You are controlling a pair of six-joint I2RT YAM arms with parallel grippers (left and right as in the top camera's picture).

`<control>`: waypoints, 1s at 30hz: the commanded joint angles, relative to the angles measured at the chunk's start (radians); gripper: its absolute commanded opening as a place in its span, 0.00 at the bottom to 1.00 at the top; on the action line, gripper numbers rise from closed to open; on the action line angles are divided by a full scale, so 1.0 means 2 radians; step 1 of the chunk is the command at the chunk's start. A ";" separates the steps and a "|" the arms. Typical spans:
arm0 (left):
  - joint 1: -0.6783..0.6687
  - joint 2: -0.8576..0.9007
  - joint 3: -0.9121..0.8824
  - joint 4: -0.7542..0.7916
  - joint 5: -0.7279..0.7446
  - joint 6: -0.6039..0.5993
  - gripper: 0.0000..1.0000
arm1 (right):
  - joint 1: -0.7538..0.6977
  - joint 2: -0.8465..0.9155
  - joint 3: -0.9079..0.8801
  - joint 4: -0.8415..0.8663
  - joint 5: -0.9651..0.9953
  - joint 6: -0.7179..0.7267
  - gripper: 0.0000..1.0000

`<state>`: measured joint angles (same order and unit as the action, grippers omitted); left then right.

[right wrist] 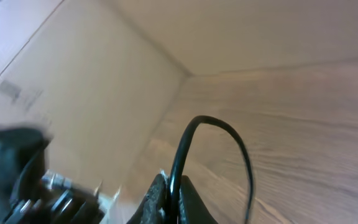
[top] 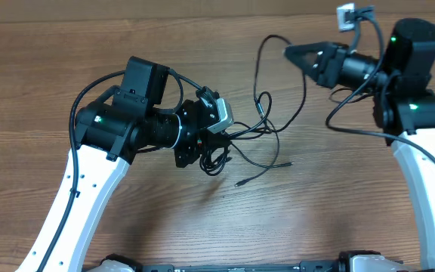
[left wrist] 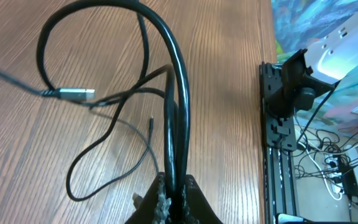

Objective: Untangle cables

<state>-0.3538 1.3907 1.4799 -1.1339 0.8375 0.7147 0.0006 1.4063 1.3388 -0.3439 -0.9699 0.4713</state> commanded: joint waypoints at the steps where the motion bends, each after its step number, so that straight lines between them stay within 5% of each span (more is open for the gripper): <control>1: -0.003 -0.002 0.014 0.000 -0.005 0.011 0.04 | -0.029 -0.011 0.002 -0.050 0.071 0.041 0.04; 7: -0.003 -0.002 0.014 0.000 -0.005 0.009 0.05 | -0.062 -0.011 0.002 -0.174 0.183 0.043 0.04; 14: -0.003 -0.002 0.014 0.001 -0.014 0.009 0.04 | -0.097 -0.011 0.002 -0.281 0.345 0.167 0.04; 18: -0.003 -0.002 0.014 0.002 -0.020 0.005 0.04 | -0.112 -0.011 0.002 -0.304 0.361 0.172 0.04; 19: -0.003 -0.002 0.014 0.004 -0.020 0.001 0.04 | -0.112 -0.011 0.002 -0.307 0.361 0.166 0.24; 20: -0.003 -0.002 0.014 0.012 -0.020 -0.014 0.04 | -0.112 -0.011 0.002 -0.313 0.361 0.142 0.72; 21: -0.003 -0.002 0.014 0.018 -0.021 -0.025 0.04 | -0.112 -0.011 0.002 -0.319 0.361 0.124 1.00; 30: -0.003 -0.002 0.014 0.110 -0.060 -0.198 0.04 | -0.112 -0.011 0.002 -0.377 0.264 -0.044 1.00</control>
<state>-0.3538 1.3907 1.4799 -0.9649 0.7578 0.5175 -0.2226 1.4052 1.3369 -1.0950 -0.3065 0.5831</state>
